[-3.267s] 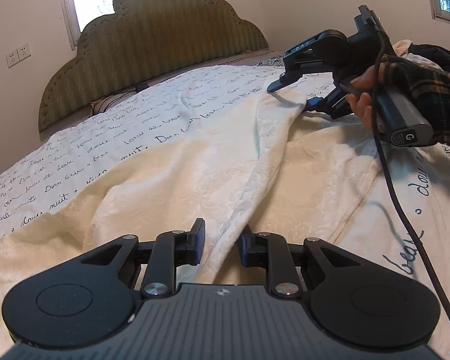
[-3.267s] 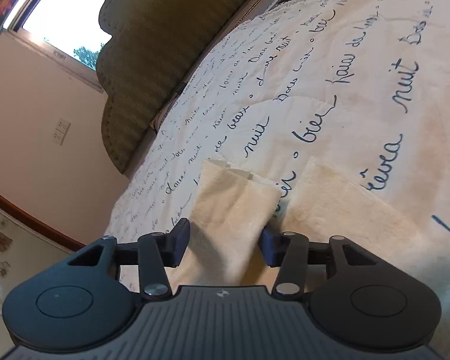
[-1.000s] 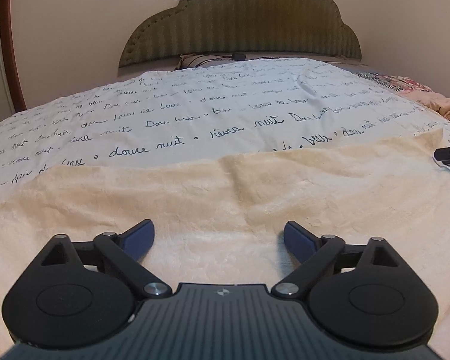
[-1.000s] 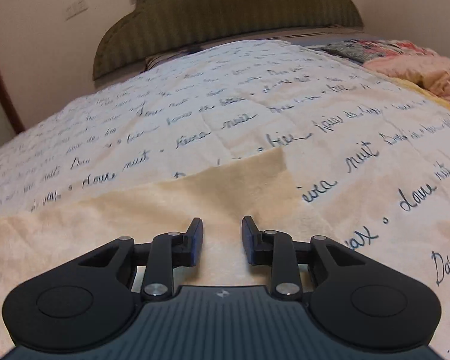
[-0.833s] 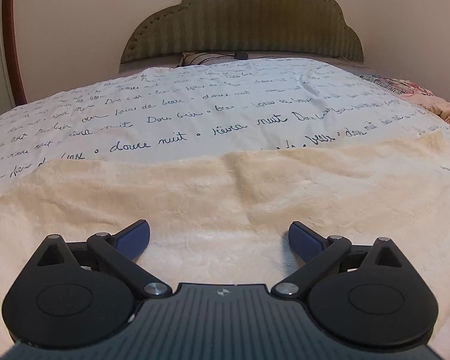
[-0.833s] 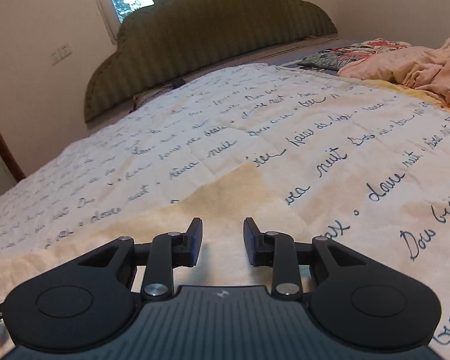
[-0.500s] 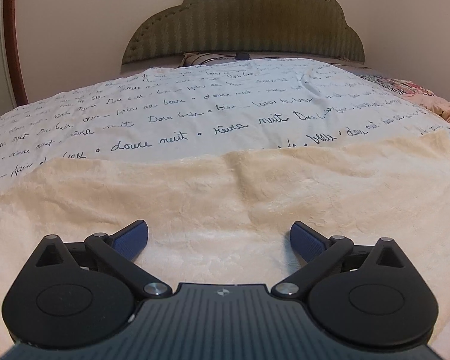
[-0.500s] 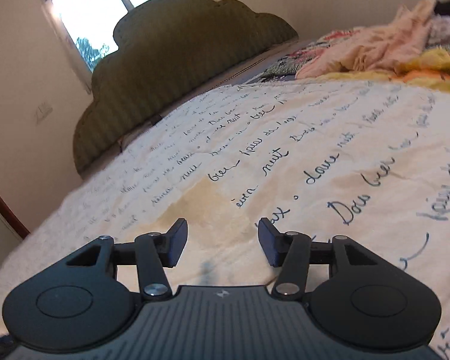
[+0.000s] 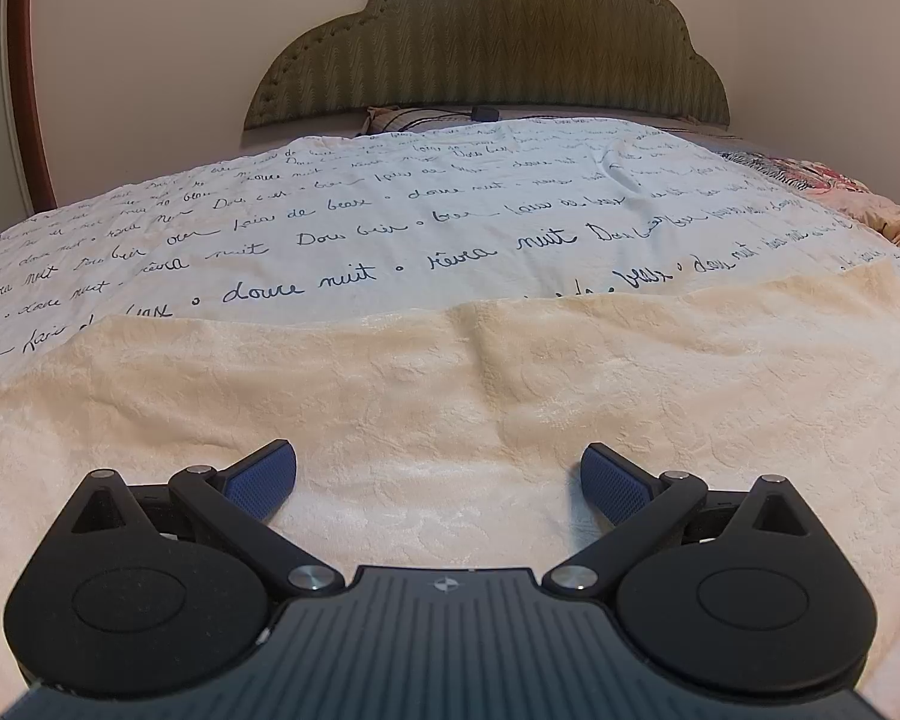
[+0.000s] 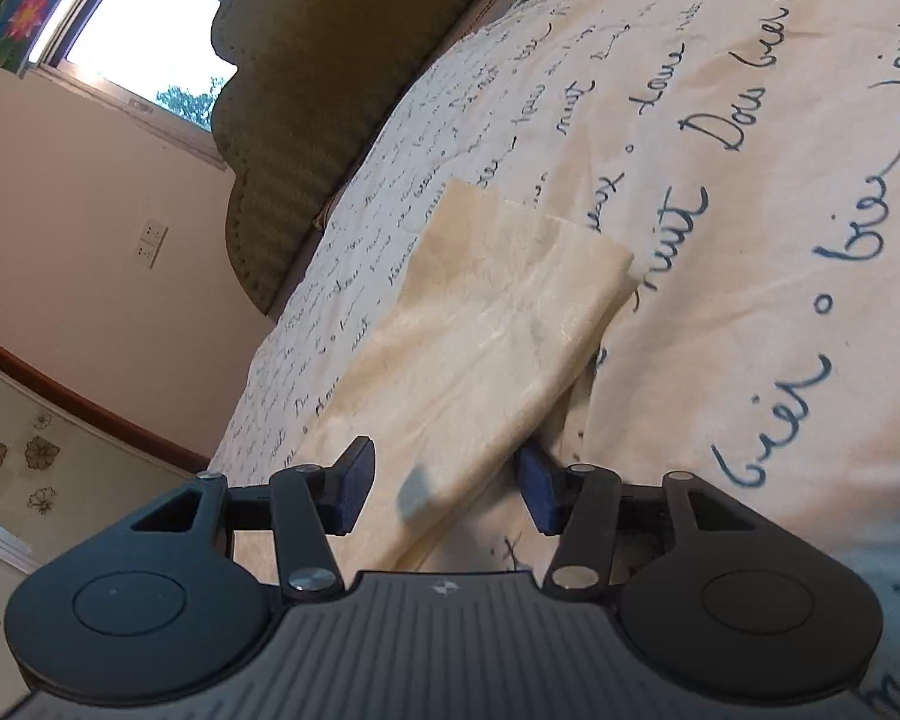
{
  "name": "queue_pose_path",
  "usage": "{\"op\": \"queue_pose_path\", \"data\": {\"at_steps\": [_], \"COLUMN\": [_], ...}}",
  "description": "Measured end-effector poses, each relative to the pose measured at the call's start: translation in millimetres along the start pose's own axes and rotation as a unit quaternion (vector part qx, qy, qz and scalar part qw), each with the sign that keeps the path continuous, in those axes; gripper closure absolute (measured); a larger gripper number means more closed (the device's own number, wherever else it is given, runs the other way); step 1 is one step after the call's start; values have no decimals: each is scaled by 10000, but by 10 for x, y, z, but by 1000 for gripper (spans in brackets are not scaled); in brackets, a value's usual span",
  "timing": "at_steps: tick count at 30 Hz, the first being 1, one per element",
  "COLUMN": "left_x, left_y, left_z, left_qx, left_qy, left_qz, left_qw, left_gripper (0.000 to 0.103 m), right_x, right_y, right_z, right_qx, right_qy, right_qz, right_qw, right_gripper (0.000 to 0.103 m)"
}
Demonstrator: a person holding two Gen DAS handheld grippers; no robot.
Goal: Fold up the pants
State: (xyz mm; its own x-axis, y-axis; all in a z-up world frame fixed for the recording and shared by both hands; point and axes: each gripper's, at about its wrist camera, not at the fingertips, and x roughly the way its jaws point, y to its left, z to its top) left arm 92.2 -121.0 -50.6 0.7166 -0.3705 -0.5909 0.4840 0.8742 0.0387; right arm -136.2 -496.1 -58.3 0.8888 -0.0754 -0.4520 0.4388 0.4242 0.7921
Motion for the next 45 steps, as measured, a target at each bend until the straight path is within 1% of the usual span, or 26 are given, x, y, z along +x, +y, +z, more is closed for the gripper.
{"op": "queue_pose_path", "data": {"at_steps": [3,6,8,9,10,11,13,15,17,19,21,23,24,26,27,29,31,32,33,34,36,38,40,42,44,45], "left_x": [0,0,2,1,1,1,-14,-40,-101,-166,-189,-145,-103,-31,-4,76,170,201,225,233,240,252,273,299,319,316], "left_y": [2,1,3,2,2,2,15,55,136,245,372,472,500,519,520,505,457,427,386,361,332,312,282,254,218,199], "left_z": [-2,-2,-2,-3,-3,-3,-2,6,19,30,35,28,30,26,28,30,12,0,-17,-30,-52,-47,-19,2,30,39], "left_qx": [1,-1,0,-1,-3,-5,-35,-151,-409,-955,-1754,-2533,-2847,-3360,-3530,-3878,-4147,-4219,-4246,-4239,-4215,-4192,-4144,-4136,-4053,-3989], "left_qy": [-1,-2,-2,-3,-3,-5,-33,-95,-213,-319,-249,-28,104,259,295,438,627,694,735,741,713,695,738,764,821,834], "left_qz": [0,-3,-3,-4,-6,-8,-33,-121,-323,-720,-1397,-2255,-2630,-3158,-3345,-3813,-4207,-4303,-4339,-4331,-4287,-4263,-4168,-4074,-3983,-3956], "left_qw": [10000,10000,10000,10000,10000,10000,10000,9998,9984,9923,9742,9407,9218,8870,8733,8380,8044,7950,7912,7920,7959,7985,8056,8106,8187,8231], "left_gripper": [0,0,0,0,0,0,0,2,4,3,2,2,2,1,1,1,1,0,1,1,1,1,1,4,4,4], "right_x": [145,269,356,384,415,446,471,429,384,355,334,334,345,382,400,431,446,447,455,467,498,538,541,549,525,488], "right_y": [-69,-142,-137,-142,-146,-156,-172,-71,122,397,686,946,1081,1287,1381,1522,1634,1669,1688,1701,1696,1694,1686,1717,1740,1738], "right_z": [77,135,182,215,240,255,261,247,204,130,18,-135,-241,-451,-580,-818,-1089,-1229,-1351,-1444,-1560,-1615,-1651,-1665,-1666,-1675], "right_qx": [133,317,351,329,312,315,346,-6,-619,-1326,-2025,-2656,-2996,-3564,-3876,-4417,-5041,-5351,-5613,-5764,-5883,-5910,-5918,-5873,-5827,-5734], "right_qy": [-404,-773,-871,-841,-798,-741,-722,-799,-849,-834,-815,-771,-719,-613,-545,-444,-342,-297,-237,-172,-58,-11,-43,-73,-146,-204], "right_qz": [46,223,287,307,222,133,177,136,52,14,53,135,180,222,238,277,304,306,317,337,349,295,272,316,372,408], "right_qw": [9991,9962,9952,9954,9961,9967,9966,9967,9945,9877,9759,9609,9512,9320,9199,8956,8624,8437,8266,8163,8079,8062,8057,8087,8117,8180], "right_gripper": [53,53,54,59,77,86,90,91,91,91,91,91,91,91,91,91,91,91,91,91,91,91,91,91,91,91]}}
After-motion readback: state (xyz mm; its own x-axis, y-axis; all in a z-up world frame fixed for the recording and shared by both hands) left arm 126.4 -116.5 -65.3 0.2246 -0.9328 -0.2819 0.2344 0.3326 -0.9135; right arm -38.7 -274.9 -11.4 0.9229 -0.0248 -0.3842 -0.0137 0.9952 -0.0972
